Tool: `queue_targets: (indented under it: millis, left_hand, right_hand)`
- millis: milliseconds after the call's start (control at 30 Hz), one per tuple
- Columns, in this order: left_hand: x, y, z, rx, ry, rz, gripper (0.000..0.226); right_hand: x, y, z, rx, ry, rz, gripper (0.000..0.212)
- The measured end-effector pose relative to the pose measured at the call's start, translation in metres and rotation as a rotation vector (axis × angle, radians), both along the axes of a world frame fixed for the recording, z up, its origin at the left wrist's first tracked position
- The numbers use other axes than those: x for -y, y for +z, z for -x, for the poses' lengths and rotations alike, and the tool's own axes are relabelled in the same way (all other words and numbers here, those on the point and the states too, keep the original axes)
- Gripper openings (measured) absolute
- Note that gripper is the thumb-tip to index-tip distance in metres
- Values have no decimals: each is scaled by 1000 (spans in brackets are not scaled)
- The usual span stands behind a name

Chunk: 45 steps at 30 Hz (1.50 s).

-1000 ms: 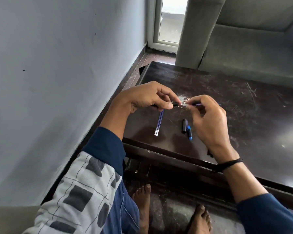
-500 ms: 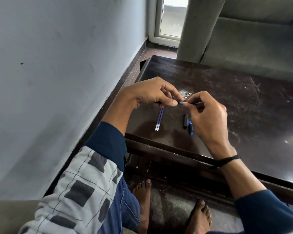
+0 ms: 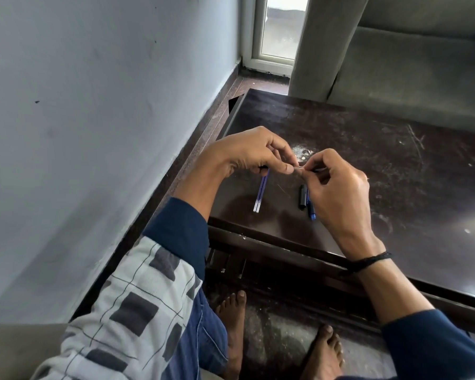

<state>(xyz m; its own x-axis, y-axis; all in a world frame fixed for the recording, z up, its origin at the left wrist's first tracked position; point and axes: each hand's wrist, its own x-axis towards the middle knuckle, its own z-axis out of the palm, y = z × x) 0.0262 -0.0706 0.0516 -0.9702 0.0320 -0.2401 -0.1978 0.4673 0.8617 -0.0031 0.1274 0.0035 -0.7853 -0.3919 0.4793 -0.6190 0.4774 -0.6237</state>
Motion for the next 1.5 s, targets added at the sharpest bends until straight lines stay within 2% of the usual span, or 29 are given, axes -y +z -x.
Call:
queue_targets:
  millis: [367, 567, 700, 800, 1000, 1200, 1267, 1367, 1500]
  left_hand:
    - [-7, -1, 2, 40, -22, 36, 12]
    - [-9, -2, 3, 2, 57, 42, 10]
    - [-4, -2, 4, -8, 106, 27, 10]
    - [-4, -2, 3, 15, 79, 44, 10]
    - [-10, -4, 5, 49, -8, 96, 13]
    - [-12, -5, 6, 24, 18, 78, 9]
    - [-9, -4, 6, 16, 48, 57, 9]
    - [-6, -4, 4, 11, 74, 32, 10]
    - [-6, -4, 4, 31, 38, 35, 10]
  right_hand:
    - [-1, 2, -2, -27, 51, -104, 14]
    - [-2, -2, 3, -72, -31, -210, 22]
    - [-8, -3, 14, -82, -115, -214, 9]
    - [-9, -3, 17, -118, -108, -245, 4]
    - [-7, -8, 13, -273, -64, -321, 7]
    - [-8, -6, 13, -276, -73, -363, 15]
    - [-10, -5, 14, -260, -90, -360, 17]
    - [-10, -4, 15, -237, -104, -312, 8]
    - [-8, -4, 17, -225, -69, -275, 7]
